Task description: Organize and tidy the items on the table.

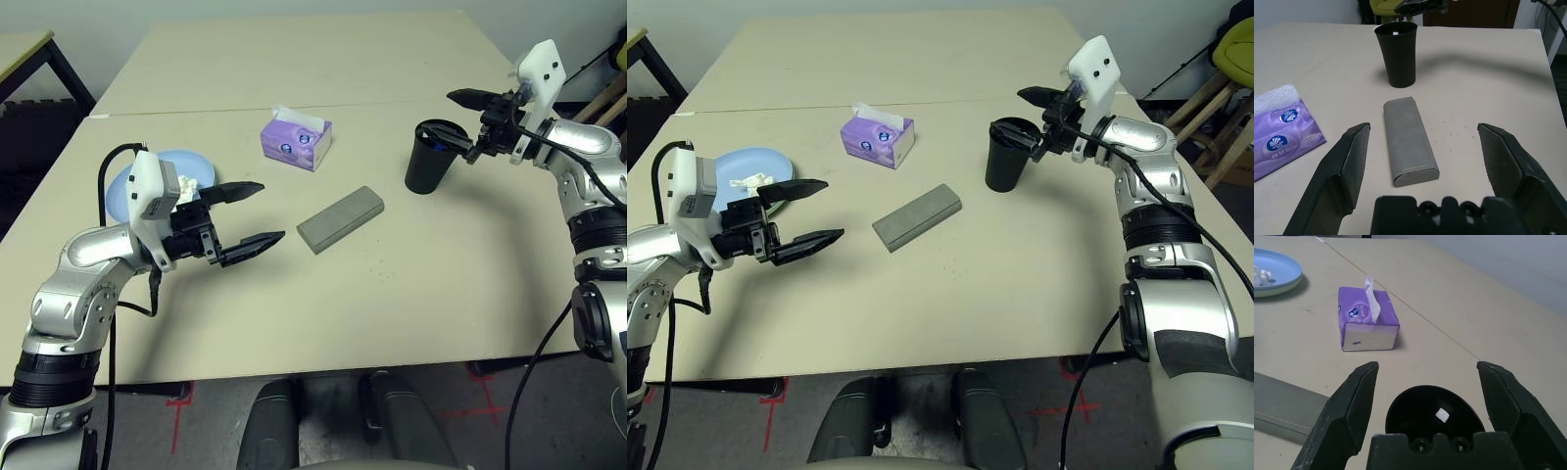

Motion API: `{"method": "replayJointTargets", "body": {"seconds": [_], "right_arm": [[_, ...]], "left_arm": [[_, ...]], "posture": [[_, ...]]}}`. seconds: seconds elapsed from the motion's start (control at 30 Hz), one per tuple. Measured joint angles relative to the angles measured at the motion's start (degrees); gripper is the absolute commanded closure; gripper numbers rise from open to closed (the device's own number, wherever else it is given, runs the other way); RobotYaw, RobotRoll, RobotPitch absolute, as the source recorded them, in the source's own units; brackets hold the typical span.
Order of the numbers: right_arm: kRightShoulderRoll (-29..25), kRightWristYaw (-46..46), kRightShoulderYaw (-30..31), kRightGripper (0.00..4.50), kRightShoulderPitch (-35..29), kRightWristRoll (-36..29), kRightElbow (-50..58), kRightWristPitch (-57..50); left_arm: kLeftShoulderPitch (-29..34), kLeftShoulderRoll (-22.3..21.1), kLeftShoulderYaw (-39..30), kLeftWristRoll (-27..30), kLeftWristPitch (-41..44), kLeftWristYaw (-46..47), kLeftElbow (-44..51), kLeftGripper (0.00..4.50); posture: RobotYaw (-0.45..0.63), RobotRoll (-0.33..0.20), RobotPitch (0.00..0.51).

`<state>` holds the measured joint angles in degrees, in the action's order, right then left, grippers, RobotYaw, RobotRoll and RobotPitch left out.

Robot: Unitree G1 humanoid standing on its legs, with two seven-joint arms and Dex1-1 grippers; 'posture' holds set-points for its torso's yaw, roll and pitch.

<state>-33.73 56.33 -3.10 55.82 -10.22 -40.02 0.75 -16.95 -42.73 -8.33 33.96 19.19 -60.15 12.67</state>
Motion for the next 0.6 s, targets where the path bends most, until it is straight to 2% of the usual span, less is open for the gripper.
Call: {"method": "replayJointTargets", "body": {"seconds": [0.13,0.33,0.6], "right_arm": [[-0.04,-0.59,-0.39,0.08,-2.32,-1.62,9.22,-3.19],[0.67,-4.49,-1.25,0.08,-11.97,-3.43,21.81,-10.03],[4.23,-11.25,-1.51,0.08,-21.06,-4.27,31.56,-14.81]], "left_arm": [[-0.37,0.49,0.08,-0.15,-0.12,0.24,-0.02,0.0],[-0.51,2.63,0.11,-0.94,-0.73,2.55,-0.1,0.0],[-2.57,9.46,0.46,-6.37,-3.59,12.1,-1.4,0.0]], "posture": [[0.06,0.0,0.087],[0.05,0.0,0.078],[0.04,0.0,0.068]]}}
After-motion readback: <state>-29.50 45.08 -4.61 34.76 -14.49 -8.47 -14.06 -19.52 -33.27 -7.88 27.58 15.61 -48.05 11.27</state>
